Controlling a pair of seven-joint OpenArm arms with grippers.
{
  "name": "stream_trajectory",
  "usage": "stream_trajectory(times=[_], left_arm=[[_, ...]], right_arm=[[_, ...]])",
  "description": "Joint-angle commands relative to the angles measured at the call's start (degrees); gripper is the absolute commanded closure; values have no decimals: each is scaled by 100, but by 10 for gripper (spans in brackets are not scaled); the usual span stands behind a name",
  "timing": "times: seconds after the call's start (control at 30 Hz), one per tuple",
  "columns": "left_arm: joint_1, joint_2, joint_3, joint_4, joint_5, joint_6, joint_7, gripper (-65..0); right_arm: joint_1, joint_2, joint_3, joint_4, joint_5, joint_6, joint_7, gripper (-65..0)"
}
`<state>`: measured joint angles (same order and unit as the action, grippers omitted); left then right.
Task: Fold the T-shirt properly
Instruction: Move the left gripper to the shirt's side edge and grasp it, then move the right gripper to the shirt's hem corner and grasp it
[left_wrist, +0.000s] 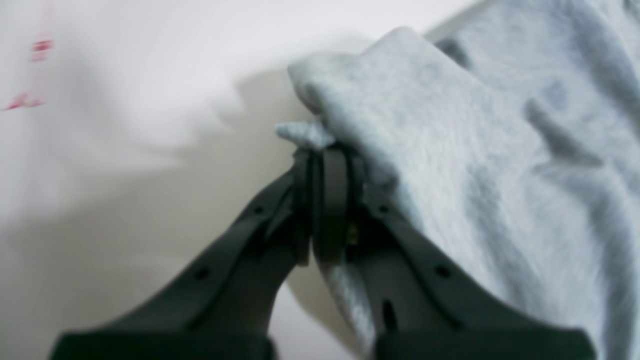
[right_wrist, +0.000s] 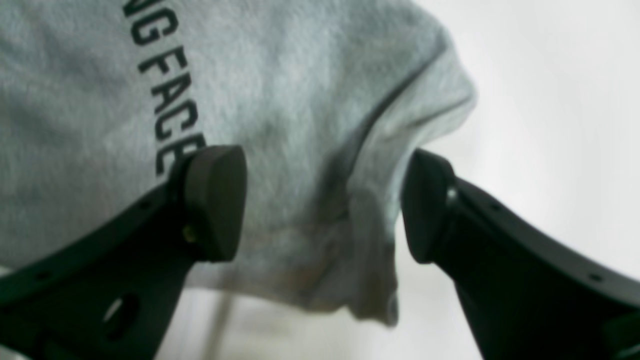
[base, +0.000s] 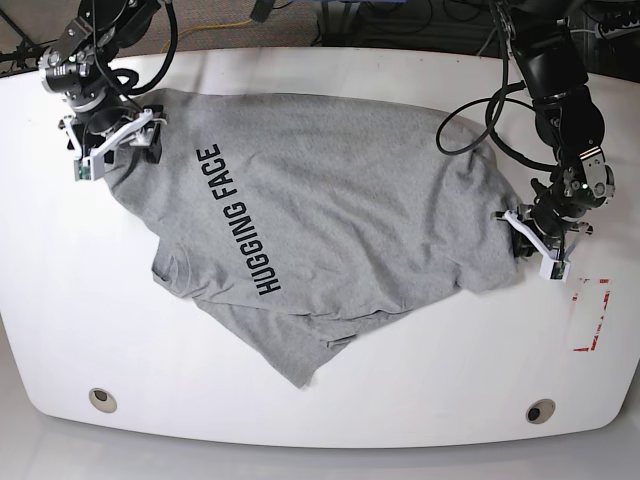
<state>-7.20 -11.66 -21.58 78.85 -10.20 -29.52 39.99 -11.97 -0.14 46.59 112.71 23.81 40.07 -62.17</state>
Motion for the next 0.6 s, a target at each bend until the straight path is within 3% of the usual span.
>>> stream_trajectory(times=[0.0,0.27,0.57], left_arm=[[-49,-192,-44,374,-84,-24,76,-4],[338,-210,-272,981,-66,-24,146,-4],[830,-350,-439,1333,-66,-24,357,-4]], right_arm=[[172,186,5,4,129,-7,173,-452],[1140,801,-391,-1007,120,-7,173,-452],[2792,1452,-1059,-3477,111,-7,428,-452]])
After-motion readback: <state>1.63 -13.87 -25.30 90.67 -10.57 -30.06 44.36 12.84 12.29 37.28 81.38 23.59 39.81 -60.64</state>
